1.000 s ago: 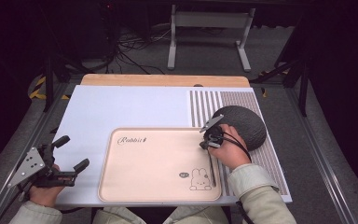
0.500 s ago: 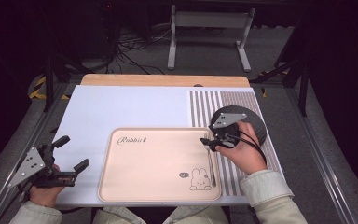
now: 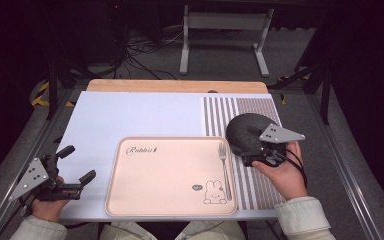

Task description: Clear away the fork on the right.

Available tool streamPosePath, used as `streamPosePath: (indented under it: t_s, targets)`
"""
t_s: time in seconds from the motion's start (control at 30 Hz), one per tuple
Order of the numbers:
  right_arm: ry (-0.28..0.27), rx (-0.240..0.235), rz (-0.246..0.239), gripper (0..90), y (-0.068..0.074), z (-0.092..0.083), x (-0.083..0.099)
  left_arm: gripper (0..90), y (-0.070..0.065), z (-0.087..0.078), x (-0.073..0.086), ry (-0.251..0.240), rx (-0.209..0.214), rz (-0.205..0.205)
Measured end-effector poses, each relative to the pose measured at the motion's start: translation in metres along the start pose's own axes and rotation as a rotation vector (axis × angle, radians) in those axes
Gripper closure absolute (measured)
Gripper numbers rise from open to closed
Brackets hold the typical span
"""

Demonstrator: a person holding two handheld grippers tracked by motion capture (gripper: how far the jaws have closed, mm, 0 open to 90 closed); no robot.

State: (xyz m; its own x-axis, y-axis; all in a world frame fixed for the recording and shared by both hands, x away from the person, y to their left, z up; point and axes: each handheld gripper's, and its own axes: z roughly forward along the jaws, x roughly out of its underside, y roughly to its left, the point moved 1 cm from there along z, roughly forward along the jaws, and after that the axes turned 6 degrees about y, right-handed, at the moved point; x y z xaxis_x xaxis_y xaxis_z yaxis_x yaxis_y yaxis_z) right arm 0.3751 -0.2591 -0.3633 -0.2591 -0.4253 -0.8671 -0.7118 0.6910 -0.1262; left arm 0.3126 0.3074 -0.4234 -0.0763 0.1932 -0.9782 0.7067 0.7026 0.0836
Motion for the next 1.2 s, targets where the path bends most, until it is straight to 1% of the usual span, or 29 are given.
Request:
streamPosePath:
  t_s: [0.1,0.33,0.47,0.6,0.7,0.8,0.83,0.9,1.03,1.2]
  targets:
    - [-0.025,0.015,0.01,14.4,-0.003,-0.009,0.007,0.1,0.0,0.0,0.0,0.0,-0.001,0.0]
    - [-0.087,0.042,0.05,12.1,-0.01,-0.027,0.025,0.0,0.0,0.0,0.0,0.0,-0.002,0.001]
    - [-0.111,0.06,0.057,8.7,-0.014,-0.034,0.039,0.0,0.0,0.0,0.0,0.001,-0.003,0.001]
    - [-0.137,0.073,0.062,7.2,-0.018,-0.04,0.053,0.0,0.0,0.0,0.0,0.0,-0.003,0.002]
    - [-0.149,0.078,0.063,6.7,-0.02,-0.042,0.064,0.1,0.0,0.0,0.0,0.0,-0.002,0.003]
    - [-0.157,0.083,0.088,6.3,-0.022,-0.043,0.078,0.1,0.0,0.0,0.0,0.003,-0.001,0.006]
    - [-0.154,0.091,0.09,6.0,-0.022,-0.044,0.082,0.1,0.0,0.0,0.0,0.003,-0.001,0.007]
    - [-0.152,0.094,0.1,5.8,-0.024,-0.043,0.089,0.1,0.0,0.0,0.0,0.003,-0.001,0.006]
    - [-0.158,0.097,0.12,5.4,-0.025,-0.042,0.099,0.1,0.0,0.0,-0.001,0.0,-0.001,0.011]
    - [-0.144,0.09,0.128,5.1,-0.025,-0.037,0.109,0.1,0.0,0.0,-0.001,-0.002,0.002,0.008]
